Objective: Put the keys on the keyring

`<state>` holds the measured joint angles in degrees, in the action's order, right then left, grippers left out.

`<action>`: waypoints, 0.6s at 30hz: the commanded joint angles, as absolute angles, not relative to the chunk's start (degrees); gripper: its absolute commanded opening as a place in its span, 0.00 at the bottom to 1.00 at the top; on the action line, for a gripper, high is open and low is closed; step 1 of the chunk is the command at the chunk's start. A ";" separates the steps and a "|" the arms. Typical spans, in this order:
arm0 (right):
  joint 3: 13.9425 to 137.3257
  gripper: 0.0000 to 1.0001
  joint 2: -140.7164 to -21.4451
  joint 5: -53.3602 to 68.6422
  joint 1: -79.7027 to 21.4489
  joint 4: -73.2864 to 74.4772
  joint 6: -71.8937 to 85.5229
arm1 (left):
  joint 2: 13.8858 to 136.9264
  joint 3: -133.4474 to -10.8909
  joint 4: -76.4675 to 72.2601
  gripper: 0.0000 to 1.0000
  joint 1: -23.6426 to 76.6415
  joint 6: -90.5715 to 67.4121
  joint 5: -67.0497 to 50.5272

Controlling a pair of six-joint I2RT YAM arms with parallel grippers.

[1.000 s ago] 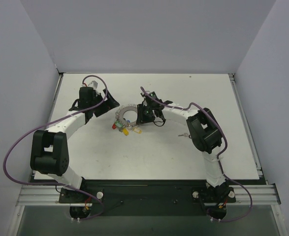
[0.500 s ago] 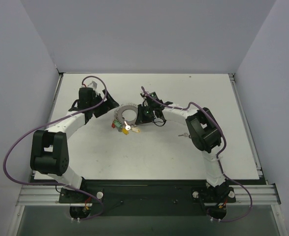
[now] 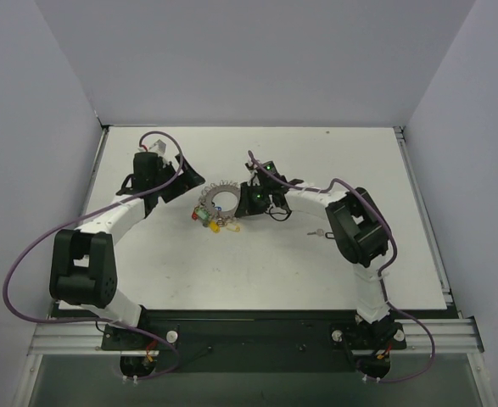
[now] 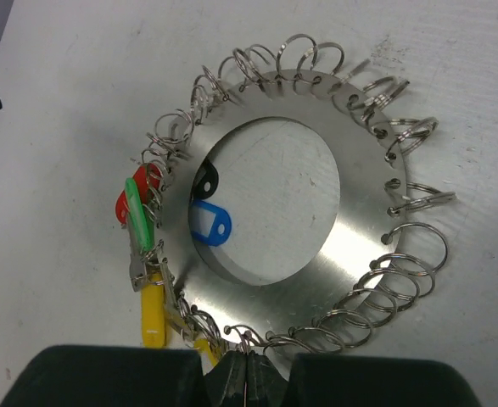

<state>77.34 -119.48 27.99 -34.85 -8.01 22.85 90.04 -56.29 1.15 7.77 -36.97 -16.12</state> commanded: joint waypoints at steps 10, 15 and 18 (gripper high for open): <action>69.44 0.00 -107.32 31.90 -34.63 -13.10 19.87 | 83.76 -54.23 -4.13 0.97 7.38 -37.71 -18.46; 66.98 0.35 -105.30 29.80 -34.45 -12.83 19.16 | 82.88 -53.70 -4.13 0.97 7.38 -37.62 -18.63; 66.27 0.42 -103.89 28.83 -34.54 -12.75 18.90 | 82.79 -53.79 -4.13 0.97 7.47 -37.62 -18.72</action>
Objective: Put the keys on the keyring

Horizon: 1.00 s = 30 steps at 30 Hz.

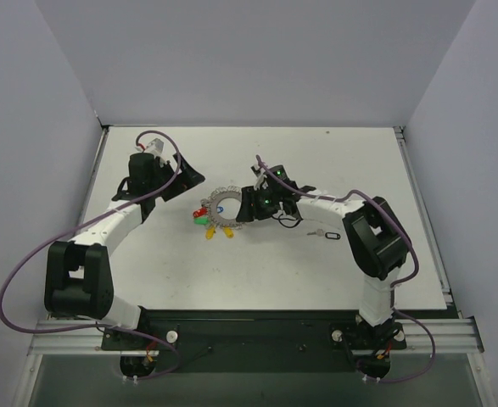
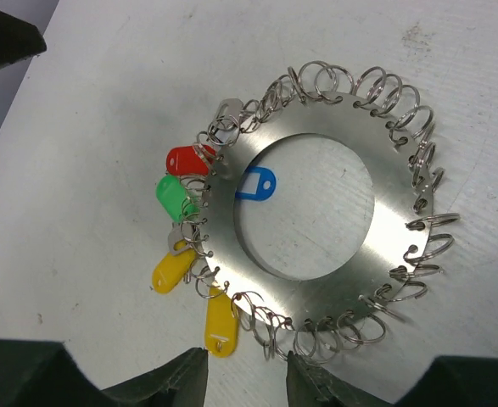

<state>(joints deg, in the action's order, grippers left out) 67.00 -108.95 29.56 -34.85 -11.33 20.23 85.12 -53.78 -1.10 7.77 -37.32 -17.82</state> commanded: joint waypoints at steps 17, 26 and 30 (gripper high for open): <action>69.08 0.42 -104.85 24.26 -35.86 -5.98 17.31 | 82.35 -53.70 -4.13 0.97 7.38 -37.35 -19.51; 70.04 0.38 -107.05 22.85 -36.56 -4.49 20.04 | 82.70 -53.61 -4.57 0.97 7.47 -37.53 -20.04; 71.18 0.35 -108.54 24.17 -37.09 -4.05 20.56 | 82.62 -53.70 -4.57 0.97 7.47 -37.53 -20.21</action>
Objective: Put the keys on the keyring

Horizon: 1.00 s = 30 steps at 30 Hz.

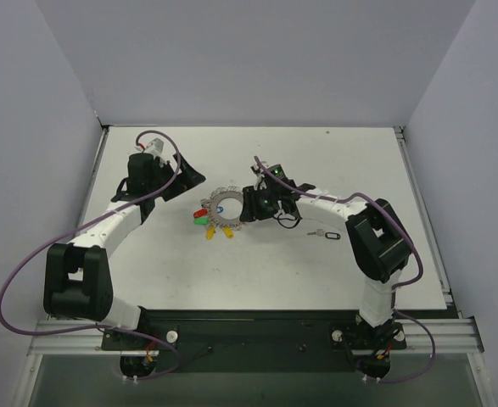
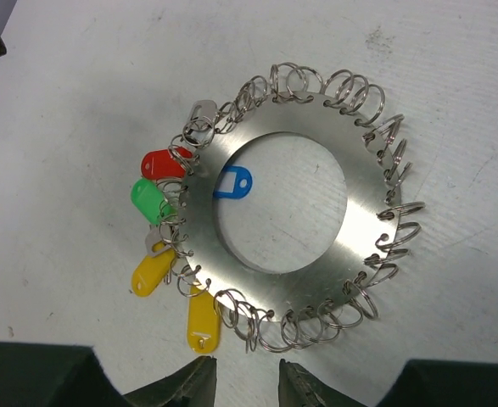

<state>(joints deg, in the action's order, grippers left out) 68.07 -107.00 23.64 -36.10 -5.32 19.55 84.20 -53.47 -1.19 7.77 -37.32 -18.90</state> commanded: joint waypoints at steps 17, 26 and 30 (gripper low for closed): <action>74.88 0.34 -114.08 24.26 -37.97 -0.18 22.24 | 83.14 -53.79 -5.27 0.97 7.38 -37.71 -20.83; 75.32 0.32 -115.40 24.17 -38.32 -0.26 22.76 | 82.88 -53.70 -5.10 0.97 7.38 -37.70 -20.83; 75.50 0.22 -116.01 23.47 -38.41 -0.44 23.03 | 82.88 -53.70 -5.10 0.97 7.47 -37.71 -20.83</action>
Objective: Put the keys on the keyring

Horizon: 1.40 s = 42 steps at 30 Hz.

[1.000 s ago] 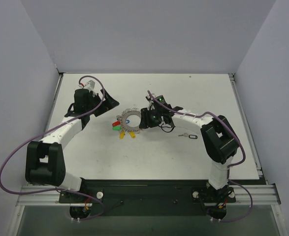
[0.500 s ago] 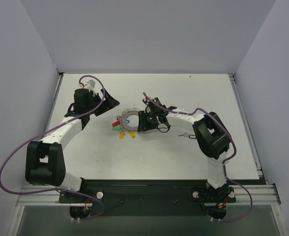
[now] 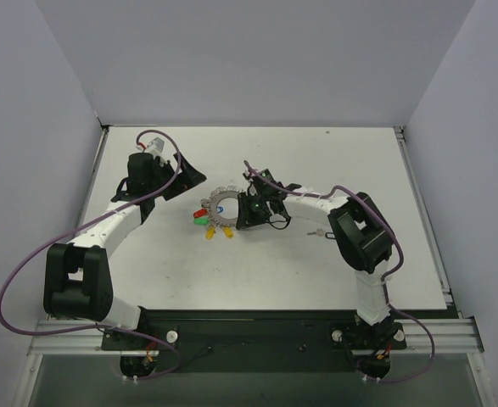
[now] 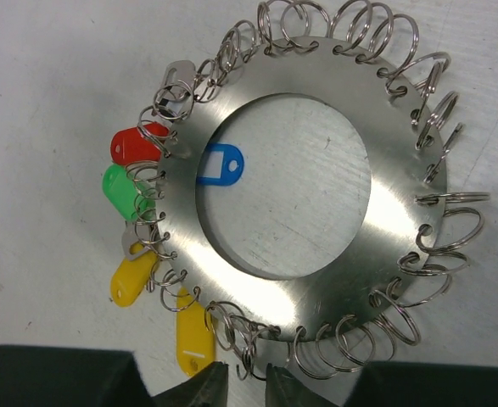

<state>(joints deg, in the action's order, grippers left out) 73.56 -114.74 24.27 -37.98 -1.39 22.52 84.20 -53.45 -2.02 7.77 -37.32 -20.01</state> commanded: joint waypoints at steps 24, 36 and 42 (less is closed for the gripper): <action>72.33 0.07 -103.89 22.85 -38.06 -0.70 20.30 | 81.83 -53.35 -4.57 0.97 7.38 -37.27 -20.74; 70.40 0.42 -101.95 20.22 -37.88 -0.18 19.51 | 81.03 -53.26 -4.04 0.98 7.38 -36.91 -20.65; 69.70 0.41 -102.65 19.51 -37.97 -0.18 19.60 | 81.12 -53.26 -4.04 0.97 7.38 -36.91 -20.66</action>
